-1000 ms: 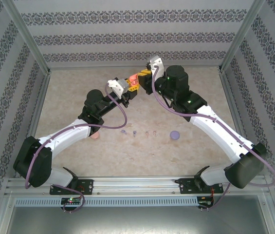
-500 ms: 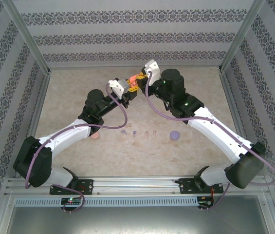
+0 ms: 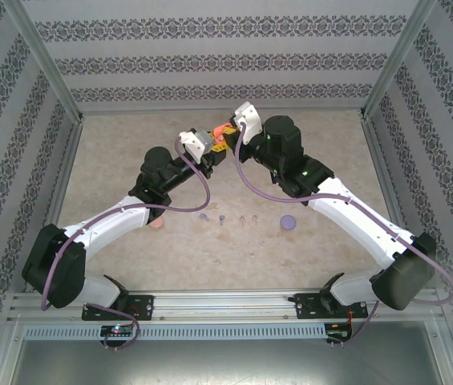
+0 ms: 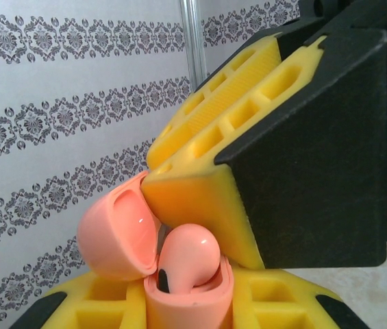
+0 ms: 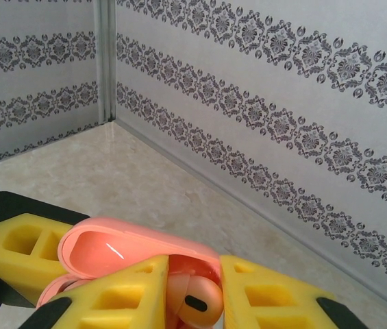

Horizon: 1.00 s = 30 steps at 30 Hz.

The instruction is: Insert wireless bluetooth earbuds into charging case

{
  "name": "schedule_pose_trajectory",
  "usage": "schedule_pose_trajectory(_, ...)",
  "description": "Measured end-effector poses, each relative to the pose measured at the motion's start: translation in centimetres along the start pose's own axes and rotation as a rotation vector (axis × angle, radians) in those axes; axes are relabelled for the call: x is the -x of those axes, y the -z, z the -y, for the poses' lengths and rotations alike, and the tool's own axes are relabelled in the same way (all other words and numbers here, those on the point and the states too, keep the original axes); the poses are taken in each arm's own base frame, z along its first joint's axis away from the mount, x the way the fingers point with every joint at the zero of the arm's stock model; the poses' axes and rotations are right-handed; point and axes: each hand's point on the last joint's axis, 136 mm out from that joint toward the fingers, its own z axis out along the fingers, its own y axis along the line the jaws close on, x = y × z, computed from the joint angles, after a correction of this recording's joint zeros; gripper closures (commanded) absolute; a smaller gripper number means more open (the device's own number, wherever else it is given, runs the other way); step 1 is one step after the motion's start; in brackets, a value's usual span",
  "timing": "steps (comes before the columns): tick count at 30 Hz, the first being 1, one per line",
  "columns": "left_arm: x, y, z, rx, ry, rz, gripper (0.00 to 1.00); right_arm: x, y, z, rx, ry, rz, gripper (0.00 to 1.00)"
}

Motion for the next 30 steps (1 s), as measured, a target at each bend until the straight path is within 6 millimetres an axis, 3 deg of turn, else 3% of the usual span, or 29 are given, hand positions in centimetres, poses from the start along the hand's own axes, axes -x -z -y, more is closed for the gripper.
schedule_pose_trajectory(30, -0.1, 0.0, 0.2, -0.013, -0.008, -0.001, 1.00, -0.4, 1.0, -0.1, 0.003, -0.024, -0.001, 0.61)
